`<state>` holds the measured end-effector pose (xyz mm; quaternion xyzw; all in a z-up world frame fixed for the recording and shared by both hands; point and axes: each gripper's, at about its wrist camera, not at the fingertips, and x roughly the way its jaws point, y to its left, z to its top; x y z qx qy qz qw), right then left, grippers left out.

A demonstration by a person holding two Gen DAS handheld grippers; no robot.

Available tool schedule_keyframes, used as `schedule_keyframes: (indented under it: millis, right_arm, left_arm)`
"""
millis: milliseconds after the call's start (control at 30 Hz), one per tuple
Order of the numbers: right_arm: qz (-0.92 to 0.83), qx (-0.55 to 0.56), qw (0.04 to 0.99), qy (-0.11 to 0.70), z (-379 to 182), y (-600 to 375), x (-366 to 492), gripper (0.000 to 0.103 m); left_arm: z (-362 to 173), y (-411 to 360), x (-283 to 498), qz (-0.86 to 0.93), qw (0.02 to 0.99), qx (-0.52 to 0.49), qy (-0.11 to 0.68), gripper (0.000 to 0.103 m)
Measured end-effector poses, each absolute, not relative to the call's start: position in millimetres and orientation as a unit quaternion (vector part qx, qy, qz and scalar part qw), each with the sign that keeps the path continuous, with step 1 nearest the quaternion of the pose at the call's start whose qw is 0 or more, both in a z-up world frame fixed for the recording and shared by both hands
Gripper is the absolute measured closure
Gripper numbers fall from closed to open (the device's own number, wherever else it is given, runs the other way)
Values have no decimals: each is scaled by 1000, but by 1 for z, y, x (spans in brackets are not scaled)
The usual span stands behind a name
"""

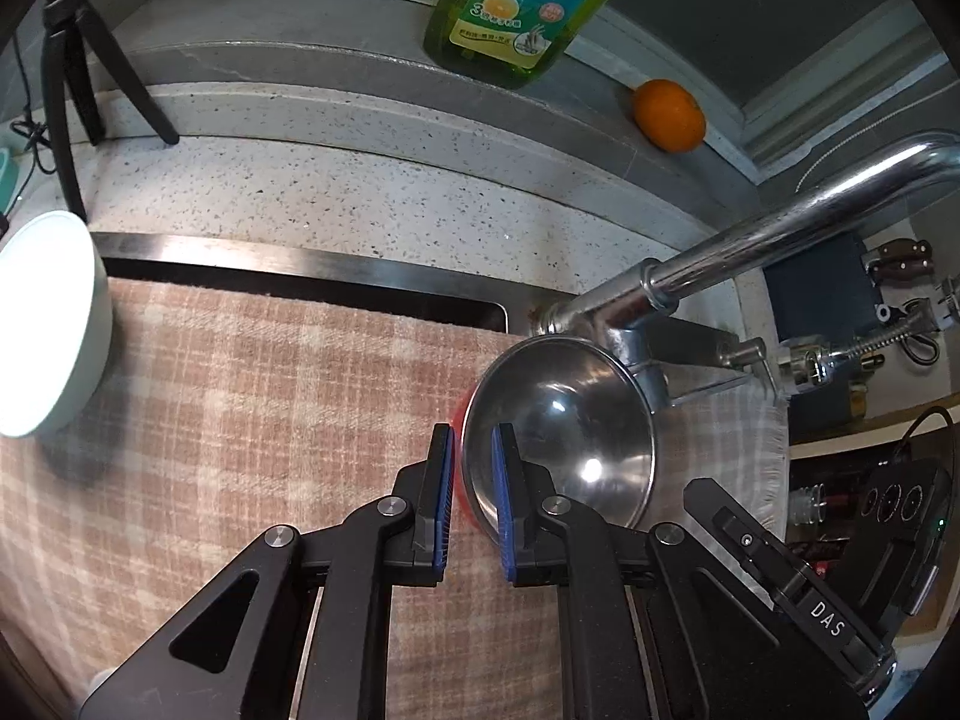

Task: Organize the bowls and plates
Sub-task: 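Close both grippers on the rim of the red-outside bowl, then lift the red-outside bowl with both grippers and carry it toward the steel bowl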

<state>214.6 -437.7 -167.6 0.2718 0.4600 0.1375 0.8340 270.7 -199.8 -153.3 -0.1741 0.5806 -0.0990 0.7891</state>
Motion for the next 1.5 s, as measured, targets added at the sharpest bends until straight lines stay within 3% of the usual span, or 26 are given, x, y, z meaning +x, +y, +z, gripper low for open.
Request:
schedule_keyframes:
  millis: [867,1500]
  right_arm:
    - [133,271,818,490,-186,-426,242,93]
    - [133,251,824,491,-185,-424,244,95]
  left_arm:
    - [-163,-206,279,-94,790,-161,584,92]
    - [-168,-207,277,-99,786,-169,586,97]
